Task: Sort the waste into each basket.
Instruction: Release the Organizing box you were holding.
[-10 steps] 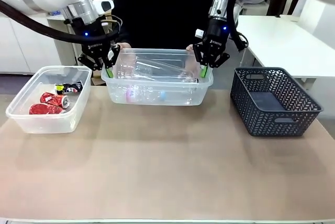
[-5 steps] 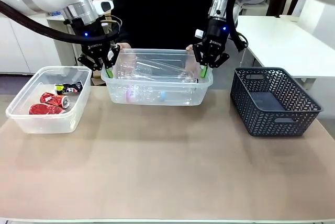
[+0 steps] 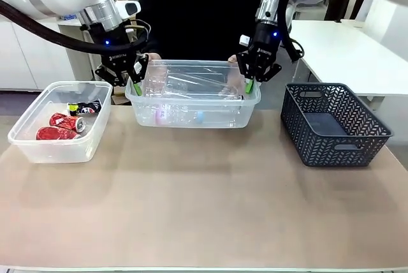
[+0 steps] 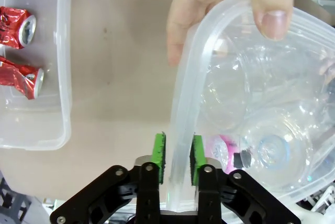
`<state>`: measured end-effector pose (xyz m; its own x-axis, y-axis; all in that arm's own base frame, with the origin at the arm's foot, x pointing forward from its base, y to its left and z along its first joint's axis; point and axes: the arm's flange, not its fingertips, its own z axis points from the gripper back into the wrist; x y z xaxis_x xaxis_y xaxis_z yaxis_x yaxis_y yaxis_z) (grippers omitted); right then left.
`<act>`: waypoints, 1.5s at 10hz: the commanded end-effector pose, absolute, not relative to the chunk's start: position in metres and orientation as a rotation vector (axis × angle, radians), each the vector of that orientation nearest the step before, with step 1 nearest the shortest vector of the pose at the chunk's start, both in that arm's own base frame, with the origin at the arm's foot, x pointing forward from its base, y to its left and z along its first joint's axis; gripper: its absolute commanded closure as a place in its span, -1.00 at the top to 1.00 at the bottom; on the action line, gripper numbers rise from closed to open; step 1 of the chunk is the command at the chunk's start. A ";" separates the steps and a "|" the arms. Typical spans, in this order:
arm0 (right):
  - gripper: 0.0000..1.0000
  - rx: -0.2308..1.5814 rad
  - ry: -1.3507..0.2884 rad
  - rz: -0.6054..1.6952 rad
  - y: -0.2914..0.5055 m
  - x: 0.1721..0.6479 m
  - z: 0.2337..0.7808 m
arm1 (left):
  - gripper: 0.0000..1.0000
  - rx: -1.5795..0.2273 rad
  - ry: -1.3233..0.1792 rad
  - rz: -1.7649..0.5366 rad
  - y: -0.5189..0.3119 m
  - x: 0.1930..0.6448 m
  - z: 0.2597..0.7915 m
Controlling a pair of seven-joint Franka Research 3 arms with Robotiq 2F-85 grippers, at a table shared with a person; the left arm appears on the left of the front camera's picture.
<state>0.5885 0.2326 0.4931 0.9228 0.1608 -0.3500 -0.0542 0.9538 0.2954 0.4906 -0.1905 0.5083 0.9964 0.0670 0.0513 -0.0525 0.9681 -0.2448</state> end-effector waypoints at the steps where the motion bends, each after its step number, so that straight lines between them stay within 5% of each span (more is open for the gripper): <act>1: 1.00 0.278 0.303 0.076 0.220 0.572 0.510 | 1.00 -0.227 -0.094 0.041 -0.190 0.485 0.516; 3: 1.00 0.302 0.259 0.057 0.212 0.566 0.521 | 1.00 -0.229 -0.111 0.059 -0.183 0.476 0.521; 4: 0.66 0.307 0.240 0.052 0.210 0.565 0.525 | 0.91 -0.236 -0.122 0.070 -0.179 0.474 0.524; 6: 1.00 0.307 0.222 0.044 0.210 0.564 0.524 | 1.00 -0.275 -0.140 0.035 -0.177 0.466 0.531; 15: 1.00 0.300 0.220 0.051 0.210 0.573 0.523 | 1.00 -0.259 -0.135 0.048 -0.183 0.468 0.538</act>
